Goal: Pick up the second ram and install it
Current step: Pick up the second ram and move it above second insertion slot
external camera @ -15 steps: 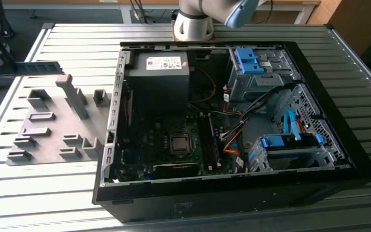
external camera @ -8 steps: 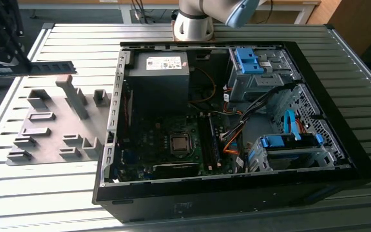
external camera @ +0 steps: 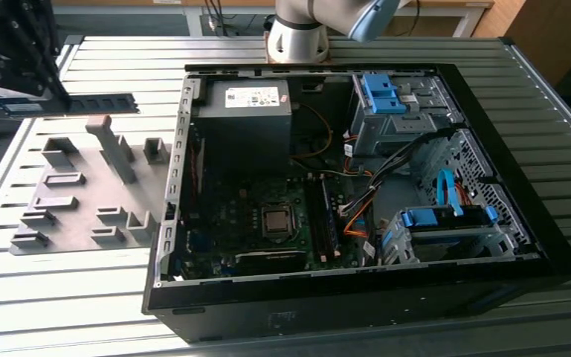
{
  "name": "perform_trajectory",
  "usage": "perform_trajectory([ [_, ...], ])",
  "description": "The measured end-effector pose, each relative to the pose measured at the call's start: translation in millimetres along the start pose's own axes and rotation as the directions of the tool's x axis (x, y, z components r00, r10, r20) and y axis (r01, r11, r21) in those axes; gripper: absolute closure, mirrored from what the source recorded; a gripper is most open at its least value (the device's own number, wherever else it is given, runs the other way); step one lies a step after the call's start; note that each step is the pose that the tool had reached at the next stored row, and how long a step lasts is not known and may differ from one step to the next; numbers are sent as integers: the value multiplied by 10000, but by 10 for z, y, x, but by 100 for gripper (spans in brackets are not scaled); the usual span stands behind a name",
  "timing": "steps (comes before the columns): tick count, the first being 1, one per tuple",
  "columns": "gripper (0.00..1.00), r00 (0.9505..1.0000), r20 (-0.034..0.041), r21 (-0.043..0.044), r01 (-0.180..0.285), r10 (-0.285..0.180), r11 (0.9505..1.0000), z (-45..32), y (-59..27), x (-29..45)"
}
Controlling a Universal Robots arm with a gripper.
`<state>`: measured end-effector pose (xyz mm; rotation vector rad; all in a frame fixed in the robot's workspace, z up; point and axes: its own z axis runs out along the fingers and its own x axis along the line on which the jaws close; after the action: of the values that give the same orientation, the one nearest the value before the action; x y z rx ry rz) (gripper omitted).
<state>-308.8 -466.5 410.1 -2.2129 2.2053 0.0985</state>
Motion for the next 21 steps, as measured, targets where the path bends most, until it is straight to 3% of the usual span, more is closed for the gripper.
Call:
perform_trajectory([
  [21, 86, 10000, 0, 0, 0, 0, 10000, -18, -558, 2],
])
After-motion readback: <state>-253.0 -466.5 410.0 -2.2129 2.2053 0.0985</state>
